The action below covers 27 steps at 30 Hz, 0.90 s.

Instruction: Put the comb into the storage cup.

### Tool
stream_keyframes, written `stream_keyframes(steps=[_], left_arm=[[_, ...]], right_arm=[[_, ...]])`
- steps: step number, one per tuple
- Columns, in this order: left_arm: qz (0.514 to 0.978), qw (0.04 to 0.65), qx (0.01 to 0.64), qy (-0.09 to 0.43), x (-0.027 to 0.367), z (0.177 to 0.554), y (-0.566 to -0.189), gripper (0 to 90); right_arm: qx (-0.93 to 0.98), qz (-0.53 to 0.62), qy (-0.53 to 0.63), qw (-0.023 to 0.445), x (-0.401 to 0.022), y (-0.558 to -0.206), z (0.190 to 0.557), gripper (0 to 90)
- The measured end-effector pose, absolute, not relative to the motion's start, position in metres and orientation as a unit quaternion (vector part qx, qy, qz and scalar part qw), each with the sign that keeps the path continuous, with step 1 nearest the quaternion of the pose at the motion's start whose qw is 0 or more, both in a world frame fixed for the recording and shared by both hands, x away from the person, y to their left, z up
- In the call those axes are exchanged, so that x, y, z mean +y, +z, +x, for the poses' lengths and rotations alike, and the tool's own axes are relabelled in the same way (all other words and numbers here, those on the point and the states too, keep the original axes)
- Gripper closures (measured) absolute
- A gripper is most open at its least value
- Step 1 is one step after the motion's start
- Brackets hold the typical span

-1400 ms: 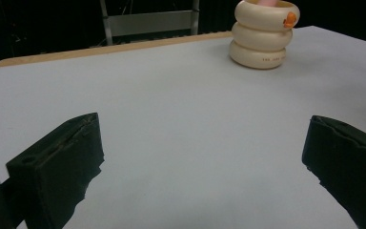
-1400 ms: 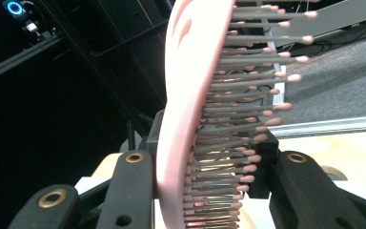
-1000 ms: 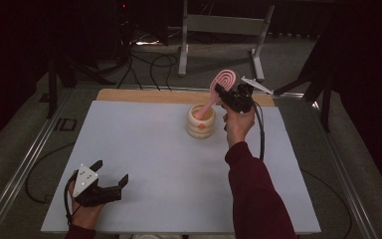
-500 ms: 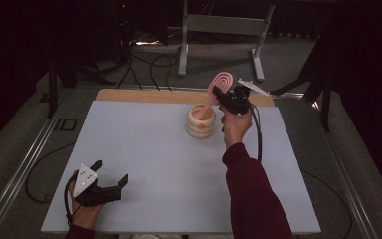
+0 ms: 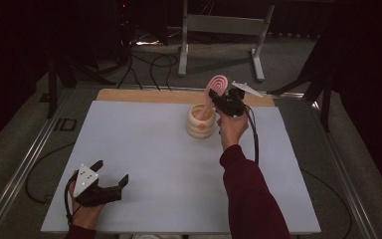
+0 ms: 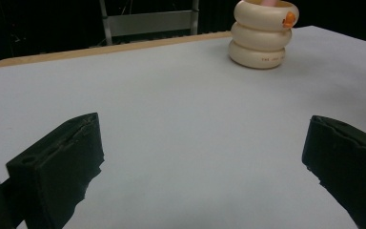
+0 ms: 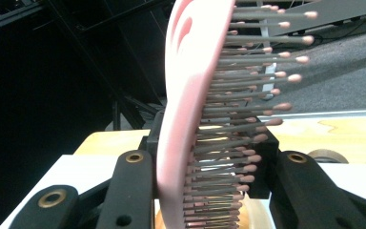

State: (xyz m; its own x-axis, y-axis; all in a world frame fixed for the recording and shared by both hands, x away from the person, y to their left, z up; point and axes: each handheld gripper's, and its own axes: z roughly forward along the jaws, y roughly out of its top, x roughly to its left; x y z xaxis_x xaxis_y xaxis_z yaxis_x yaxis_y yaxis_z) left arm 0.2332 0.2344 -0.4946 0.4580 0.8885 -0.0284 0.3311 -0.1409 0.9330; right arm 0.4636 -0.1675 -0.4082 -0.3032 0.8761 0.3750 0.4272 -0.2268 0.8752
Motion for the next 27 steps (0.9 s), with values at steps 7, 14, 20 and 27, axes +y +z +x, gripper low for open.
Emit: stream_keyframes(steps=[7, 14, 20, 27], left_arm=[[0.699, 0.489, 0.436, 0.285, 0.235, 0.233, -0.495, 0.9], [0.700, 0.489, 0.435, 0.285, 0.233, 0.233, -0.495, 0.9], [0.700, 0.489, 0.435, 0.285, 0.234, 0.233, -0.495, 0.9], [0.701, 0.488, 0.435, 0.285, 0.234, 0.233, -0.495, 0.9]], right_arm=[[0.591, 0.556, 0.548, 0.201, -0.164, -0.413, 0.464, 63.9], [0.591, 0.558, 0.548, 0.199, -0.160, -0.417, 0.463, 63.9], [0.593, 0.558, 0.544, 0.201, -0.160, -0.417, 0.463, 63.9], [0.594, 0.561, 0.541, 0.200, -0.158, -0.422, 0.463, 63.9]])
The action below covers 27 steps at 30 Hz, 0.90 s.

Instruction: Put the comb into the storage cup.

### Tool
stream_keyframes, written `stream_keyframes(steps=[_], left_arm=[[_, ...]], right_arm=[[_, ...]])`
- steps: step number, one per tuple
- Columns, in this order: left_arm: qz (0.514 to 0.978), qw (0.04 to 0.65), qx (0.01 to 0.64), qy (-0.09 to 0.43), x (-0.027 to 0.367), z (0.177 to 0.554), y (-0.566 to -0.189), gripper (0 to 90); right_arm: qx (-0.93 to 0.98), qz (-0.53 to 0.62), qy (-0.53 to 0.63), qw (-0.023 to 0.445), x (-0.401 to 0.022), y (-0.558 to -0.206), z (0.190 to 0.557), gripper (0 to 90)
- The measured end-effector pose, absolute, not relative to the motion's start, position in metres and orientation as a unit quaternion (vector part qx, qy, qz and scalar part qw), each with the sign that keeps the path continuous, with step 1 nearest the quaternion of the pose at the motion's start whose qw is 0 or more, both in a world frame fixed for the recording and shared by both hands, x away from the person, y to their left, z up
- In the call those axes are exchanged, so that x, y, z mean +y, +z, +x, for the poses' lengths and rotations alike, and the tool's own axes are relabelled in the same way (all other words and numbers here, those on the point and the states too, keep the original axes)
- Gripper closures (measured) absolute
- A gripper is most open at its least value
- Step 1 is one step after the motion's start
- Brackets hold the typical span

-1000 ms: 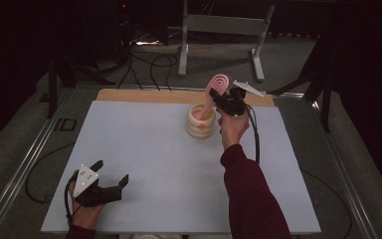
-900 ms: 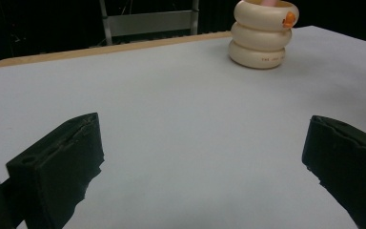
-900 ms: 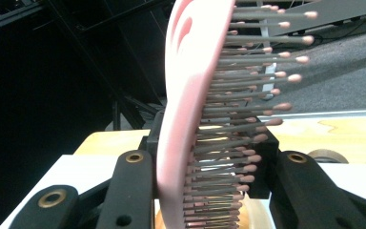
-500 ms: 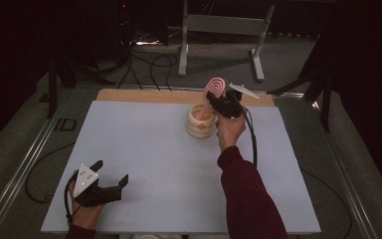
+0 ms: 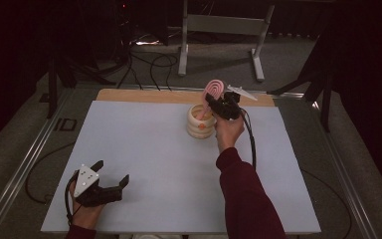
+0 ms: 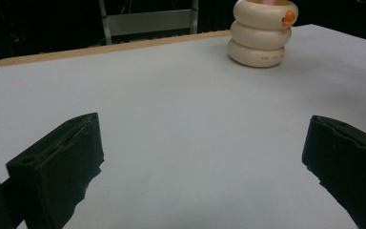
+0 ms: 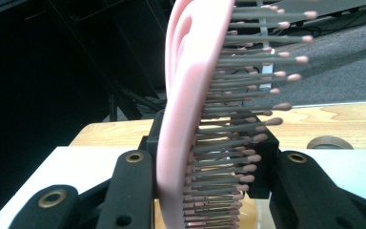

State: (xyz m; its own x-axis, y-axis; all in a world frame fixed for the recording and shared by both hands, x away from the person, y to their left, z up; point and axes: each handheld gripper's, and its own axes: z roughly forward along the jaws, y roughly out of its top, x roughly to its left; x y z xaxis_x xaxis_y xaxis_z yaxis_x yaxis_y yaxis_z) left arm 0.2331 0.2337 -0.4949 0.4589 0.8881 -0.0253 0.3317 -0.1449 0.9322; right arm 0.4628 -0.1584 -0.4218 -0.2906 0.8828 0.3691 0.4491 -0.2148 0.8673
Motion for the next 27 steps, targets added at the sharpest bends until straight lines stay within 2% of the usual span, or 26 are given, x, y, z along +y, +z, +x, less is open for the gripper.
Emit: stream_keyframes(steps=[27], left_arm=[[0.702, 0.488, 0.434, 0.284, 0.2328, 0.2332, -0.4954, 0.9]], right_arm=[[0.591, 0.569, 0.534, 0.207, -0.1513, -0.4279, 0.4614, 63.7]])
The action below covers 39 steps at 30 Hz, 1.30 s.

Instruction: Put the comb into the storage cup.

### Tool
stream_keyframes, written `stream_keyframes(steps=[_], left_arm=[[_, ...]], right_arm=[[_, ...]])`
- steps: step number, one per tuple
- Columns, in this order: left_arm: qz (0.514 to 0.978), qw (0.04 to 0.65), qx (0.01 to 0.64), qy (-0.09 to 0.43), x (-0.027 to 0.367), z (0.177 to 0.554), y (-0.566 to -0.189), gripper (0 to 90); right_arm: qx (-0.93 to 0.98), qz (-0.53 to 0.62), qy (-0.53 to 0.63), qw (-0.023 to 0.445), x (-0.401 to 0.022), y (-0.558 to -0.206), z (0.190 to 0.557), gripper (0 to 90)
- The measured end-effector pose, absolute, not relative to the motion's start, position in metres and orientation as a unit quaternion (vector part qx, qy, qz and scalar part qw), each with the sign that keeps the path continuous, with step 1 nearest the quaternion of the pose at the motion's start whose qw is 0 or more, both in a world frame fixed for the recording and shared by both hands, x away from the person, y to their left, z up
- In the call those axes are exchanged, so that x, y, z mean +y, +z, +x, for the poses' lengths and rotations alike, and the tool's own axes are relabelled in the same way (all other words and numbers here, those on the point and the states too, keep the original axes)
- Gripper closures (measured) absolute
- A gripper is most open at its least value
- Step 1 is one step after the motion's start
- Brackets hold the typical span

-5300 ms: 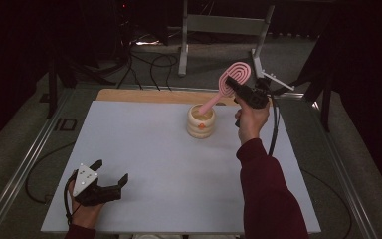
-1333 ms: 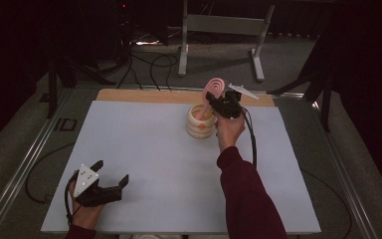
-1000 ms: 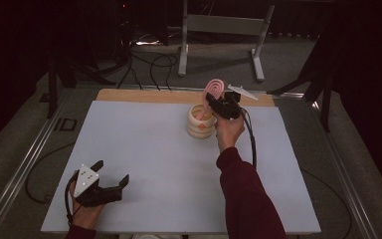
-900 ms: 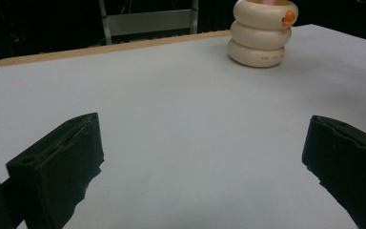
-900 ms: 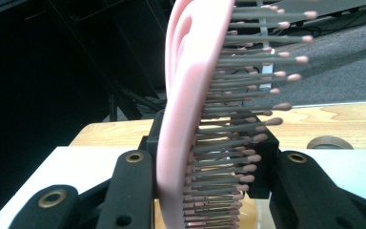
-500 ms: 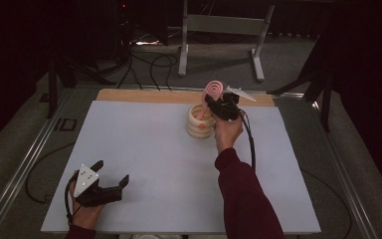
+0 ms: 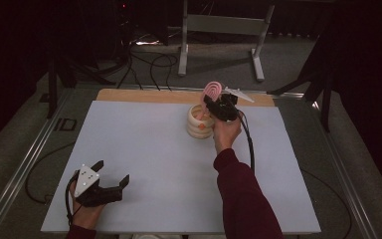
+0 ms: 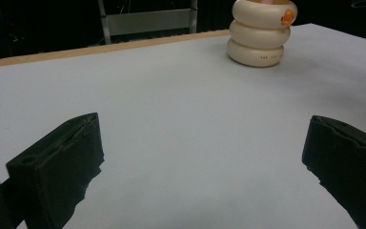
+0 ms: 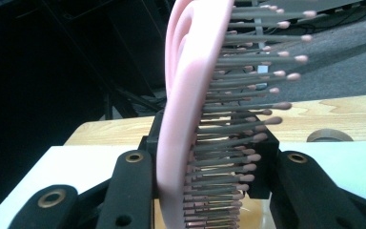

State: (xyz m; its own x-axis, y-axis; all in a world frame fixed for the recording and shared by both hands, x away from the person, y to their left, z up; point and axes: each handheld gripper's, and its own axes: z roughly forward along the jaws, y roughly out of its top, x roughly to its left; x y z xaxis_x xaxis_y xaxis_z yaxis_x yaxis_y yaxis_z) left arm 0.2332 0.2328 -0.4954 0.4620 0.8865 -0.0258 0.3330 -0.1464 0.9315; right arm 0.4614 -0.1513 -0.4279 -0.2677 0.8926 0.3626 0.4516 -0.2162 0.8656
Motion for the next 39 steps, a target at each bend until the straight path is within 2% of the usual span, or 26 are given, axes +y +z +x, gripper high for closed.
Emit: stream_keyframes(steps=[39], left_arm=[[0.704, 0.486, 0.434, 0.283, 0.232, 0.233, -0.496, 0.9]], right_arm=[[0.580, 0.581, 0.538, 0.193, -0.161, -0.439, 0.460, 63.2]])
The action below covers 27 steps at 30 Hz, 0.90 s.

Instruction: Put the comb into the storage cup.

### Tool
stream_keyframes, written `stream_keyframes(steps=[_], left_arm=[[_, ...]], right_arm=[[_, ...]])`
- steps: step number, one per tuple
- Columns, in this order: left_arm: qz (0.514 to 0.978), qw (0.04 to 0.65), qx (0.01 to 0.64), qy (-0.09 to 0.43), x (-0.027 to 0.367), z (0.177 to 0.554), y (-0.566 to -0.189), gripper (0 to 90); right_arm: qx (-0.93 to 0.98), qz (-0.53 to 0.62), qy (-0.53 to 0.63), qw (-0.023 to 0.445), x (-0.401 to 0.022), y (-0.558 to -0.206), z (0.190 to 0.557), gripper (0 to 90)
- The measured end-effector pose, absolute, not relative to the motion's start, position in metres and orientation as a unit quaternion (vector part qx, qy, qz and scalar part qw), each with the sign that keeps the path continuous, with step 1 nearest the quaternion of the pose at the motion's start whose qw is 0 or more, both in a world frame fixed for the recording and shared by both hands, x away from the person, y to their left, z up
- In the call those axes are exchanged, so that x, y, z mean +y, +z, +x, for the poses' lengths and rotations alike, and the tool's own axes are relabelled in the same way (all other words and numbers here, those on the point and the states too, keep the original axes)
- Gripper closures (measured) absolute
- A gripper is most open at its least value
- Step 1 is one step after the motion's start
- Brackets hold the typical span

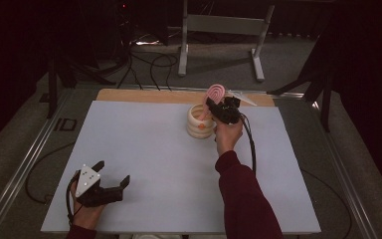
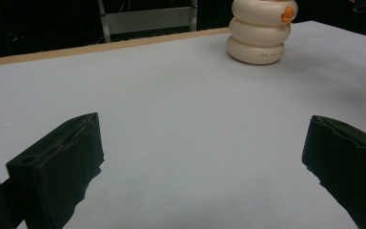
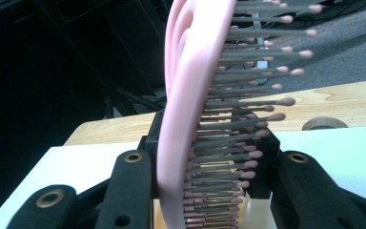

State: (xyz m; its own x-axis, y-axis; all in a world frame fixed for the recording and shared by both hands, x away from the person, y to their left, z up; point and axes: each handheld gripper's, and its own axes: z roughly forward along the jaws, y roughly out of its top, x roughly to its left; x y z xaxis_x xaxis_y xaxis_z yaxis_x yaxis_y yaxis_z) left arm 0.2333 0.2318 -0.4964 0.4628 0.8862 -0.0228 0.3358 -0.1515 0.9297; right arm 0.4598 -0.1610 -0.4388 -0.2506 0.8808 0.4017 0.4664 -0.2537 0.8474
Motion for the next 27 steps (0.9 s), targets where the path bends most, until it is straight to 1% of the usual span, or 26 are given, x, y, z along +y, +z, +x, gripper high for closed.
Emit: stream_keyframes(steps=[27], left_arm=[[0.705, 0.484, 0.434, 0.284, 0.2318, 0.2333, -0.4969, 0.9]], right_arm=[[0.589, 0.577, 0.534, 0.185, -0.1702, -0.4412, 0.4607, 63.0]])
